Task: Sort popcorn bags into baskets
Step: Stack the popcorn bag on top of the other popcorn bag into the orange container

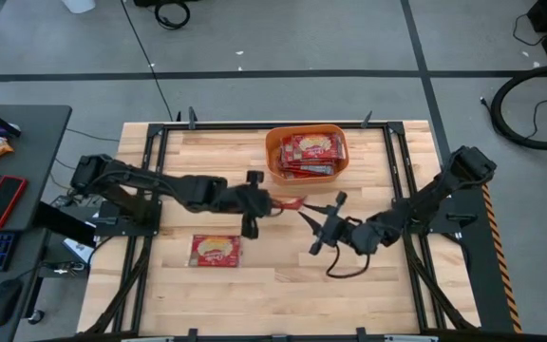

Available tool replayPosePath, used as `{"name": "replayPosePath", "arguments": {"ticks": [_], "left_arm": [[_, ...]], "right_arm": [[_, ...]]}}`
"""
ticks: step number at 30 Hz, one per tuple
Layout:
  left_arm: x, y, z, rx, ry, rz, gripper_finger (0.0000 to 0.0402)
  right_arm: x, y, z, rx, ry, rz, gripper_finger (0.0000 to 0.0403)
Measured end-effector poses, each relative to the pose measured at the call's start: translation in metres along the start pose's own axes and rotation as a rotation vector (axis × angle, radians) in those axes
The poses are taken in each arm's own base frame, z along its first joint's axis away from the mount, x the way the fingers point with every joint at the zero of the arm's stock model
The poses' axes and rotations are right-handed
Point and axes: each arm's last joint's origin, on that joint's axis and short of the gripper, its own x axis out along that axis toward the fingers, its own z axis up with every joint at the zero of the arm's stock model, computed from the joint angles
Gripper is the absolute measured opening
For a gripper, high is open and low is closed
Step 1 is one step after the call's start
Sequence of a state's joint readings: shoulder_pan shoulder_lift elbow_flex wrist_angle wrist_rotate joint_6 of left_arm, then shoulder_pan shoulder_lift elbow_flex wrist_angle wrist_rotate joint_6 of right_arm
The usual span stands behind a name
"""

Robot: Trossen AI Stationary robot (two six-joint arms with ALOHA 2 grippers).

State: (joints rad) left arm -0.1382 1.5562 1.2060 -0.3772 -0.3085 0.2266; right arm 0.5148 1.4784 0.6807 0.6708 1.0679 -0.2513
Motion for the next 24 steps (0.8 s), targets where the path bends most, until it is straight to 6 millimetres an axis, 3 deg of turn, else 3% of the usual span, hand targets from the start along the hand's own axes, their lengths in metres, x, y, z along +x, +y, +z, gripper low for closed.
{"name": "replayPosePath", "arguments": {"ticks": [10, 17, 24], "left_arm": [[0.037, 0.063, 0.004, -0.096, -0.24, 0.058, 0.0005], [0.085, 0.089, -0.01, -0.064, -0.299, 0.181, 0.0005], [0.106, 0.118, -0.027, -0.091, -0.319, 0.305, 0.0006]], "right_arm": [[-0.012, 0.003, 0.002, -0.011, 0.015, -0.093, 0.0107], [-0.012, 0.002, 0.002, -0.023, 0.027, -0.144, 0.0107], [-0.018, 0.001, 0.002, -0.028, 0.057, -0.254, 0.0107]]}}
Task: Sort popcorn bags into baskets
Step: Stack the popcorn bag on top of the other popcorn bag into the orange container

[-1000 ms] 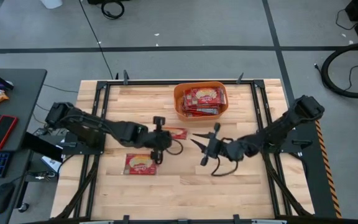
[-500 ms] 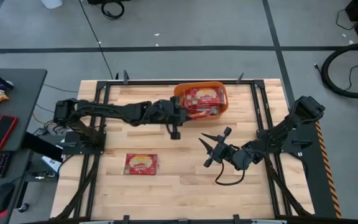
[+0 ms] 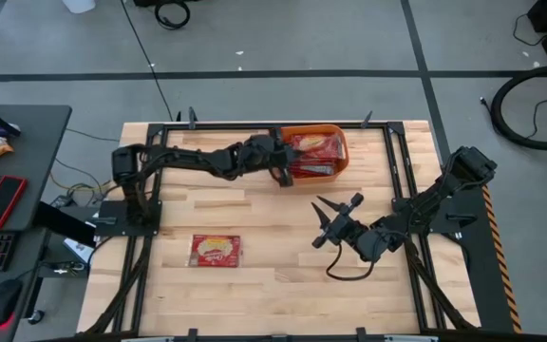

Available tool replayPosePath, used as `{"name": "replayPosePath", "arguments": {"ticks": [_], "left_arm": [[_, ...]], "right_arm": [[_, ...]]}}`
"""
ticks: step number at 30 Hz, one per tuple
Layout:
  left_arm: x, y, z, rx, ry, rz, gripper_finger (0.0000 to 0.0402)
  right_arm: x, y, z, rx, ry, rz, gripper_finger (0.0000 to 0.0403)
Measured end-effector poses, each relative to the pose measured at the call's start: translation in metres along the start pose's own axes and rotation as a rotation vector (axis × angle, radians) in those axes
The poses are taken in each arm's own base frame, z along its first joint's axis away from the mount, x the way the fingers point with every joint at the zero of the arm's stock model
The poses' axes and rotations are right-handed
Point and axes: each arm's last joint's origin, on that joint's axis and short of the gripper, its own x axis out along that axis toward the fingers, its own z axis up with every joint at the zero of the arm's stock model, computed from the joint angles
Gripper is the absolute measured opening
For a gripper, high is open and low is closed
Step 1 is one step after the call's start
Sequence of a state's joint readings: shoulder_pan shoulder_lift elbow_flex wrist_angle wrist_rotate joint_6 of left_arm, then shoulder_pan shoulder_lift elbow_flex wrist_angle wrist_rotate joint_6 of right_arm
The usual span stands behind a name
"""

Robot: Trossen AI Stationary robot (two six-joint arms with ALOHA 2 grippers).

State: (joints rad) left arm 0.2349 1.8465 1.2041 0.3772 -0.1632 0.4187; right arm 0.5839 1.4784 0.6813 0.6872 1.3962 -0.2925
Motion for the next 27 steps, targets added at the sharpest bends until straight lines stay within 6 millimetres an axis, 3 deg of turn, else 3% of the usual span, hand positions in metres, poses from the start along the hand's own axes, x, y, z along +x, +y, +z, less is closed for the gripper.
{"name": "replayPosePath", "arguments": {"ticks": [7, 14, 22, 27], "left_arm": [[0.008, 0.02, -0.016, -0.007, 0.029, 0.047, 0.0006], [0.015, 0.014, -0.023, 0.015, 0.023, 0.036, 0.0012], [0.021, 0.008, -0.032, -0.076, 0.063, 0.045, 0.0101], [0.002, 0.003, -0.008, -0.002, 0.031, -0.06, 0.0141]], "right_arm": [[-0.001, -0.001, 0.0, -0.006, 0.007, -0.024, 0.0107], [-0.001, -0.001, 0.0, 0.001, 0.014, -0.048, 0.0107], [-0.001, -0.001, 0.0, 0.014, 0.013, -0.046, 0.0107], [-0.001, -0.001, 0.0, 0.013, 0.013, -0.046, 0.0107]]}}
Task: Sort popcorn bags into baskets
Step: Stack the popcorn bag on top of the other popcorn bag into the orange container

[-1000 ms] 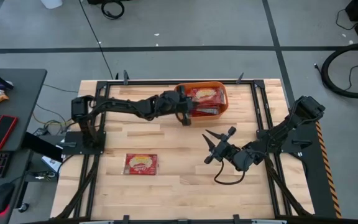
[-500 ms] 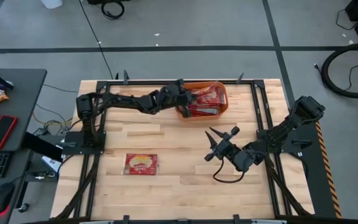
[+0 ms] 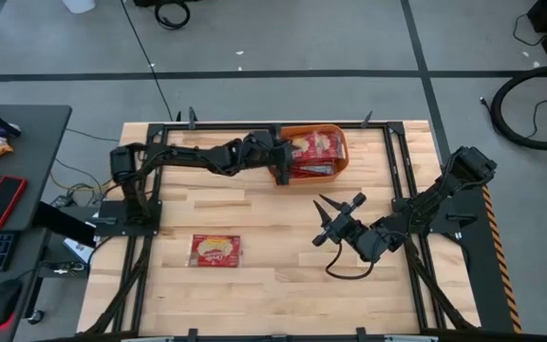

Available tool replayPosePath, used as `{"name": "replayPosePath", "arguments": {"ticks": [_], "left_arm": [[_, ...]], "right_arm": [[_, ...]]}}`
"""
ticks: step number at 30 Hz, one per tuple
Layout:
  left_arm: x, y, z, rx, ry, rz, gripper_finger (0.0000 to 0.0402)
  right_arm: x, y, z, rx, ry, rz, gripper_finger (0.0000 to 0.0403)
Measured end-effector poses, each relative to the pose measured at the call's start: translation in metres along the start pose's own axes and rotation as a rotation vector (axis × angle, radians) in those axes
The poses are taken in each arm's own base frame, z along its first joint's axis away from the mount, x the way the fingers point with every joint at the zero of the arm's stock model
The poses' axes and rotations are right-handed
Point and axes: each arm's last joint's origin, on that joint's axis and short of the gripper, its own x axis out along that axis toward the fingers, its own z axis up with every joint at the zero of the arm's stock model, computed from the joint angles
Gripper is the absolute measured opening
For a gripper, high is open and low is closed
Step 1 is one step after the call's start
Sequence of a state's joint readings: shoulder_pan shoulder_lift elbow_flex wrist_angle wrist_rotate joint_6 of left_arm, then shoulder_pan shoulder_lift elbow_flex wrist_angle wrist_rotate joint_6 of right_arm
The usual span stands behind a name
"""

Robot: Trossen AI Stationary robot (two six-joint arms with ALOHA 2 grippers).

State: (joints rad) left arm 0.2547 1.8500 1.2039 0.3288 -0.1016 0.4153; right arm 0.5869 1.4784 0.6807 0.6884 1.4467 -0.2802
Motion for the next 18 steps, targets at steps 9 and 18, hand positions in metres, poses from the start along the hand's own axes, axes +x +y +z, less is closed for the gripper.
{"name": "replayPosePath", "arguments": {"ticks": [9, 18], "left_arm": [[-0.065, -0.058, 0.02, 0.077, 0.177, -0.66, 0.0141], [-0.124, -0.13, -0.001, -0.11, 0.838, -0.872, 0.0142]], "right_arm": [[0.0, 0.0, -0.001, -0.037, -0.002, 0.009, 0.0107], [0.016, -0.002, -0.002, -0.09, 0.007, 0.006, 0.0107]]}}
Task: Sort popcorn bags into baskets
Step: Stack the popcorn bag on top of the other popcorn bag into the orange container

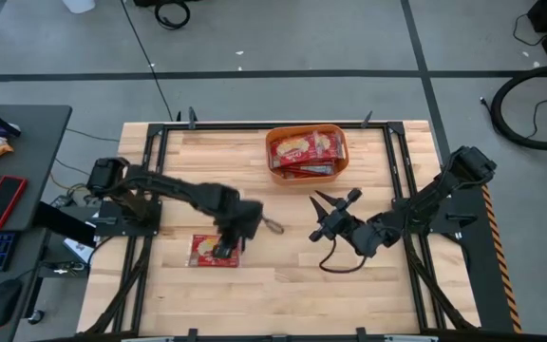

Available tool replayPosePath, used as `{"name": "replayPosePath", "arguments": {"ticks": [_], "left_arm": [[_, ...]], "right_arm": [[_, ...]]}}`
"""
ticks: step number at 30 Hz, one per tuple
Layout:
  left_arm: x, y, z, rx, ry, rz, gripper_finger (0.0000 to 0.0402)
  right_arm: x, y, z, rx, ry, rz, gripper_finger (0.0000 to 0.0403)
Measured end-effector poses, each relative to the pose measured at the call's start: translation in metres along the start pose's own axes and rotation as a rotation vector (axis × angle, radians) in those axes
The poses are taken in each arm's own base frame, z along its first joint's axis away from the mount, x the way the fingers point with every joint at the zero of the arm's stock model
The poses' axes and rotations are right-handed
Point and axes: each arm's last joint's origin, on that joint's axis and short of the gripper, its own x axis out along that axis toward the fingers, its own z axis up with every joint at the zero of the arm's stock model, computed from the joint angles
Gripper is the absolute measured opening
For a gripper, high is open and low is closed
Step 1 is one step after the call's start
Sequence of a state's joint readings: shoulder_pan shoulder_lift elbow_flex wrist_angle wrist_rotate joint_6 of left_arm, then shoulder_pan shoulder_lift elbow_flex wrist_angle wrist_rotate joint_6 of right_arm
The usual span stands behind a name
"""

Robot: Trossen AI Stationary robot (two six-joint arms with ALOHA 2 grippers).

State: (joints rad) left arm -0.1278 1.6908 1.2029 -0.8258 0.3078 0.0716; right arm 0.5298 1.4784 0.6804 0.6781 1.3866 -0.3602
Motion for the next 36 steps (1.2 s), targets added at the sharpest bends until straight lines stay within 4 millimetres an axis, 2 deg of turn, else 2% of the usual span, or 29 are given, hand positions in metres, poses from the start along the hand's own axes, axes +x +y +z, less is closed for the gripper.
{"name": "replayPosePath", "arguments": {"ticks": [4, 9, 12, 18, 23, 30, 36], "left_arm": [[0.011, -0.031, -0.008, -0.051, 0.113, 0.09, 0.0143], [0.021, -0.068, -0.016, -0.035, 0.139, 0.258, 0.0162], [0.026, -0.081, -0.019, -0.066, 0.132, 0.319, 0.0181], [0.033, -0.097, -0.026, -0.144, 0.119, 0.44, 0.0215], [0.048, -0.107, -0.029, -0.14, 0.134, 0.481, 0.0222], [0.067, -0.123, -0.037, -0.116, 0.163, 0.509, 0.0216], [0.085, -0.128, -0.042, -0.08, 0.199, 0.559, 0.0215]], "right_arm": [[0.016, -0.003, -0.002, -0.009, 0.008, 0.0, 0.0107], [0.038, -0.008, -0.004, -0.011, 0.009, 0.029, 0.0107], [0.05, -0.011, -0.006, -0.01, 0.004, 0.058, 0.0107], [0.072, -0.019, -0.01, 0.0, -0.006, 0.11, 0.0107], [0.084, -0.023, -0.011, 0.02, -0.022, 0.153, 0.0107], [0.09, -0.026, -0.012, 0.033, -0.036, 0.176, 0.0107], [0.09, -0.026, -0.012, 0.034, -0.038, 0.18, 0.0107]]}}
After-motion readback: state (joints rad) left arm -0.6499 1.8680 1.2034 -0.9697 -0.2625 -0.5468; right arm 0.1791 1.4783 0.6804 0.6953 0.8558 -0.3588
